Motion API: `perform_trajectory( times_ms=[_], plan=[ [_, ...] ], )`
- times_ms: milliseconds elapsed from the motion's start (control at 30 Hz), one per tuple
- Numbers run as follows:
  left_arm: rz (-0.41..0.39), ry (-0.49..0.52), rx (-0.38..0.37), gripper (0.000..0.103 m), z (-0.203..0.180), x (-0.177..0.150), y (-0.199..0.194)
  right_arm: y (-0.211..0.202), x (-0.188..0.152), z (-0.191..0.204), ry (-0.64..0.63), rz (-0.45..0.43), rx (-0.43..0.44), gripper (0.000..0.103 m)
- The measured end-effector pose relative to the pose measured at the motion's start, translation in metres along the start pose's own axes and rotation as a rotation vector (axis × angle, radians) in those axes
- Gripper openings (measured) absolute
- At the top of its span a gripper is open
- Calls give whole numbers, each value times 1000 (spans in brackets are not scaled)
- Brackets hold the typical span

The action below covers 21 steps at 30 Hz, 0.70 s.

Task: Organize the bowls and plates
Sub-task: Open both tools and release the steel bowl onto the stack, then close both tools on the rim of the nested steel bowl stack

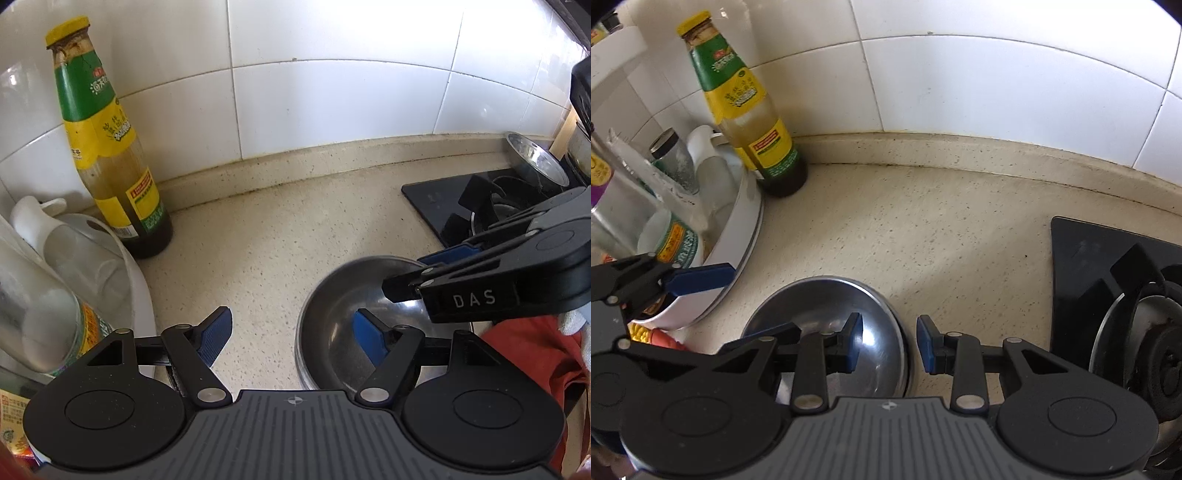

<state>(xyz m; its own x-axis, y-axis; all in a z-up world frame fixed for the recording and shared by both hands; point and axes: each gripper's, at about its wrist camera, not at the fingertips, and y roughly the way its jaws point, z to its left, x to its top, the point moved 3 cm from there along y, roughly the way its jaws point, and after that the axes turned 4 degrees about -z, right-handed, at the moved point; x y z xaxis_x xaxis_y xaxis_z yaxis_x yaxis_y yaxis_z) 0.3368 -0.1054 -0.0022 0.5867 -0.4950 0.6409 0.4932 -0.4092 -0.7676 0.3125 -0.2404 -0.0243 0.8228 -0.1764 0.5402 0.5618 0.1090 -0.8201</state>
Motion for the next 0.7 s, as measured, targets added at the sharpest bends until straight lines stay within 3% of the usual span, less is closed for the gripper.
perform_trajectory(
  times_ms=[200, 500, 700],
  plan=[
    [-32, 10, 4, 84, 1, -7, -13, -17, 0, -2, 27, -45, 47, 31],
    [-88, 89, 11, 87, -12, -22, -41, -22, -3, -1, 57, -43, 58, 32],
    [-94, 125, -13, 91, -17, -35, -47, -25, -7, 0, 71, -37, 68, 40]
  ],
)
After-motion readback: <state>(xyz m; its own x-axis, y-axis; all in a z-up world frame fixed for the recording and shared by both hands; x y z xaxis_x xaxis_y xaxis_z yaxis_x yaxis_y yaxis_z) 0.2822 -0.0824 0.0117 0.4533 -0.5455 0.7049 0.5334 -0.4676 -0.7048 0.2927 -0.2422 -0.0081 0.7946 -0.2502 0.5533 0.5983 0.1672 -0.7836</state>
